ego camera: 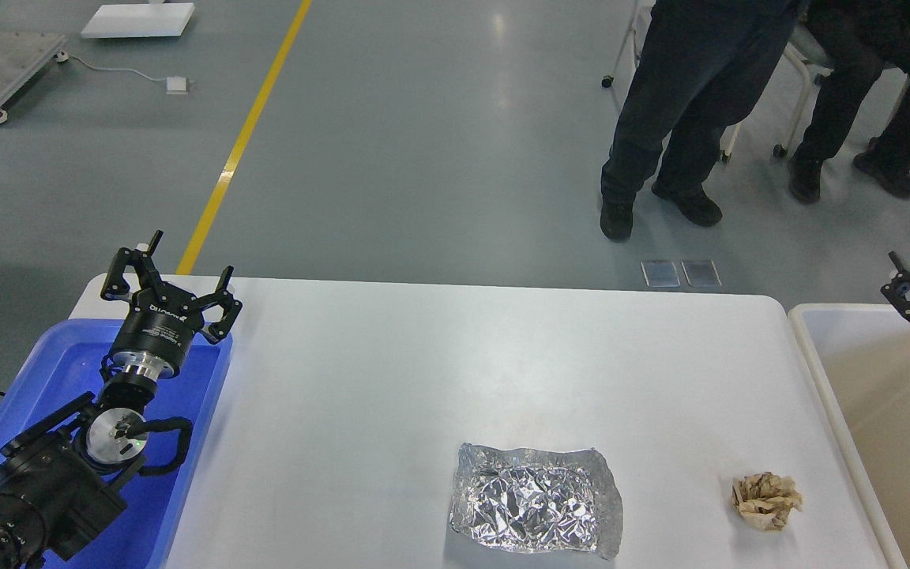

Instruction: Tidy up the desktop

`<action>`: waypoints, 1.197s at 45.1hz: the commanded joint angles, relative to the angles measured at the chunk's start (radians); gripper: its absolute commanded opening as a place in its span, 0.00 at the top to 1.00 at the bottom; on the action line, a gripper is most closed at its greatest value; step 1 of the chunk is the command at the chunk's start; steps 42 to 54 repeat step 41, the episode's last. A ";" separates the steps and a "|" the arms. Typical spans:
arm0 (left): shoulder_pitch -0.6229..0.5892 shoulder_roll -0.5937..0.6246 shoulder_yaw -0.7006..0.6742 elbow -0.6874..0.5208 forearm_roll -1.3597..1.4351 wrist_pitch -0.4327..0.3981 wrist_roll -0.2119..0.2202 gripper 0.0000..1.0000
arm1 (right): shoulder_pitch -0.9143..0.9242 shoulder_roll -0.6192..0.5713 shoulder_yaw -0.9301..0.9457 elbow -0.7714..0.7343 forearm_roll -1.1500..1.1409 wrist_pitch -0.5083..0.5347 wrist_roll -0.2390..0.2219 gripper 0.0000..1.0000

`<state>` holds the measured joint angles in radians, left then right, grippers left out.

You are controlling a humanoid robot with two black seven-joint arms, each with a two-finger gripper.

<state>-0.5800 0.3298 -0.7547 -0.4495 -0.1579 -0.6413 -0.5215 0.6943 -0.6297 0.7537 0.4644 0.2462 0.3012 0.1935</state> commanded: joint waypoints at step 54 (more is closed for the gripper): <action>0.002 0.000 0.000 0.000 -0.002 0.000 -0.002 0.00 | 0.109 0.564 0.012 0.068 0.012 0.004 0.007 0.00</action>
